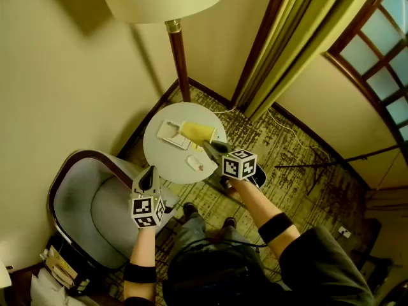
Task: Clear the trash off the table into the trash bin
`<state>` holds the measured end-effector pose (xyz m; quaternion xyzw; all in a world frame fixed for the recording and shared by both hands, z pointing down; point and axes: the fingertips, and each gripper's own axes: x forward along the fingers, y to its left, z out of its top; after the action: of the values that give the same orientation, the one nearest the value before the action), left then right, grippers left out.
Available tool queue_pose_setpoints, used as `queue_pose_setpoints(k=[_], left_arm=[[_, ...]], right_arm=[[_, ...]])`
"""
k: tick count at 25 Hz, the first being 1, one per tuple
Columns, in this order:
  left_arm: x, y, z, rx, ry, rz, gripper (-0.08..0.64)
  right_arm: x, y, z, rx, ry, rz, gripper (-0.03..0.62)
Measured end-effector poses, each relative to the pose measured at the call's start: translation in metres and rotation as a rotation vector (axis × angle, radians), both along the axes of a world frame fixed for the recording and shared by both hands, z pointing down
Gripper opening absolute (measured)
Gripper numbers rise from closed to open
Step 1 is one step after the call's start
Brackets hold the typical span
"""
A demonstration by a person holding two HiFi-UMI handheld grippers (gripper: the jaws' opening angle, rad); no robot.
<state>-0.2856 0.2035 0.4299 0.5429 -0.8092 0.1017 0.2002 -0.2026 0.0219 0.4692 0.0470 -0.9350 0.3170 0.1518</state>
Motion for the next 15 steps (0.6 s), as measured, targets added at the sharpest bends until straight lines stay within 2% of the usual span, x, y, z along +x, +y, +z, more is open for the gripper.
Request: queue_pose_setpoints(k=[4, 7, 10, 15], left_arm=[[0.008, 0.005, -0.009, 0.007, -0.015, 0.004, 0.0], [0.013, 0.007, -0.015, 0.008, -0.02, 0.022, 0.0], [0.016, 0.004, -0.017, 0.004, -0.028, 0.05, 0.0], [0.026, -0.011, -0.018, 0.007, -0.04, 0.141, 0.0]], right_arm=[[0.029, 0.015, -0.028, 0.25, 0.063, -0.044, 0.017], [0.044, 0.027, -0.042, 0.376, 0.098, -0.052, 0.017], [0.052, 0.034, -0.048, 0.436, 0.118, -0.048, 0.018], [0.065, 0.035, -0.044, 0.472, 0.149, 0.004, 0.019]])
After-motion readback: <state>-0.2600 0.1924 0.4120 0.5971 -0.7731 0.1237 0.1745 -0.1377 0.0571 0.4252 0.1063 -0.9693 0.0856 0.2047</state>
